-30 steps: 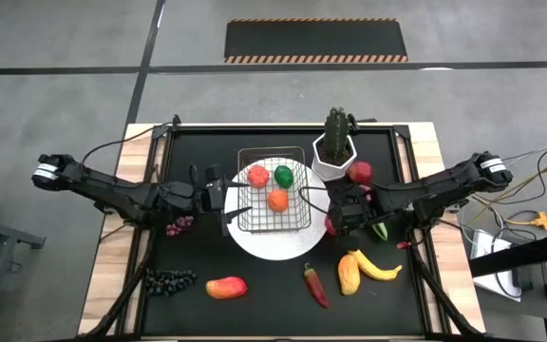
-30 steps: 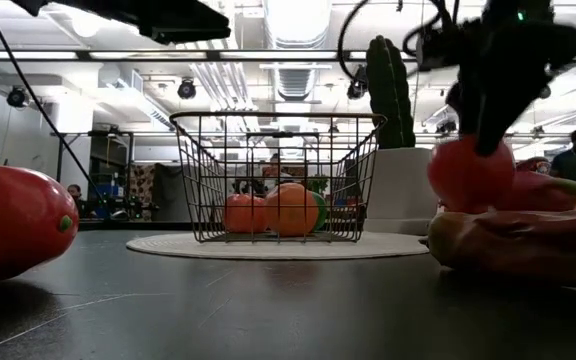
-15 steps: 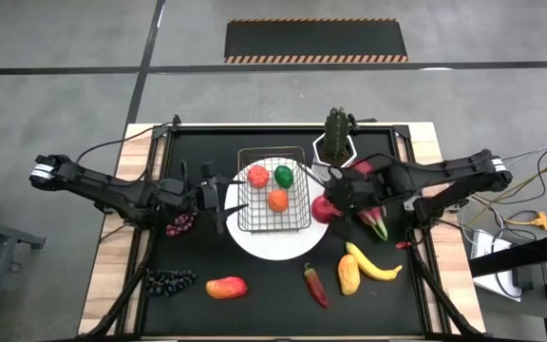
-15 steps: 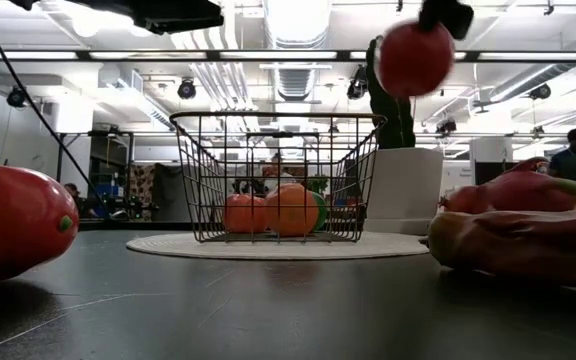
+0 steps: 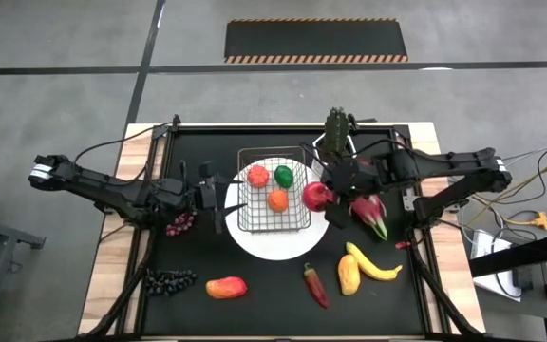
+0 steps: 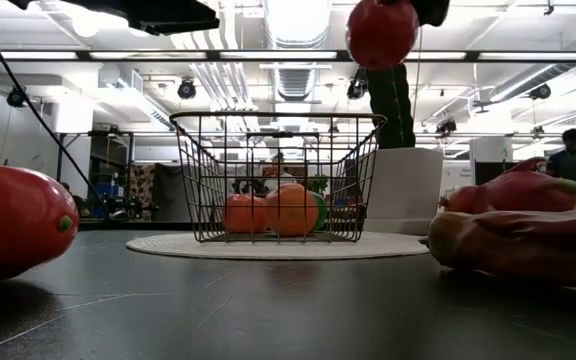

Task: Build produce basket
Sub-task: Put the apple into the gold wire basket

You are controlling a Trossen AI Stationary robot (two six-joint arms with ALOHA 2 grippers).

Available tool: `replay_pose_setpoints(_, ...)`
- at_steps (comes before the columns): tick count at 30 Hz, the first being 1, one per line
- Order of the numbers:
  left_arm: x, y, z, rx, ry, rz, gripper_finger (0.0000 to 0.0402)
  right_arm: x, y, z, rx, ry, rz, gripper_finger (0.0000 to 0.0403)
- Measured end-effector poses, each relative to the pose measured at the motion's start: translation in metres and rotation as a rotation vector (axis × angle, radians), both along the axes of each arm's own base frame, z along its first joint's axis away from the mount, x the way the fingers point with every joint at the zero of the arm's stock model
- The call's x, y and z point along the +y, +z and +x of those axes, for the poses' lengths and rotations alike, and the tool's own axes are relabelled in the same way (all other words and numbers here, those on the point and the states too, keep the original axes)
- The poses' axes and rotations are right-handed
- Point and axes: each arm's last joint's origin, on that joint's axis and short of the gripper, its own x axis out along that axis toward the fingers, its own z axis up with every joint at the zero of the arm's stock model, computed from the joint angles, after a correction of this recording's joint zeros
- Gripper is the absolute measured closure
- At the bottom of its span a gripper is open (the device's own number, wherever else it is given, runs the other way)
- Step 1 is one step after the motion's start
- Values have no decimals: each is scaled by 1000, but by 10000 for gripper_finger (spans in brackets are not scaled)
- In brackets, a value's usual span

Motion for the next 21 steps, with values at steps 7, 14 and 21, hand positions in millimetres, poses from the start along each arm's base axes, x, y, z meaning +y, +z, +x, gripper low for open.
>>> replay_pose_setpoints(7, 0, 0, 0, 4, 1, -1, 141, -2, -5, 15, -24, 49, 15, 94)
replay_pose_setpoints(14, 0, -1, 0, 6, 2, -4, 141, -2, -10, 32, -21, 77, 1, 94)
replay_pose_setpoints(21, 0, -1, 0, 8, 3, -3, 141, -5, -15, 46, -13, 98, -23, 94)
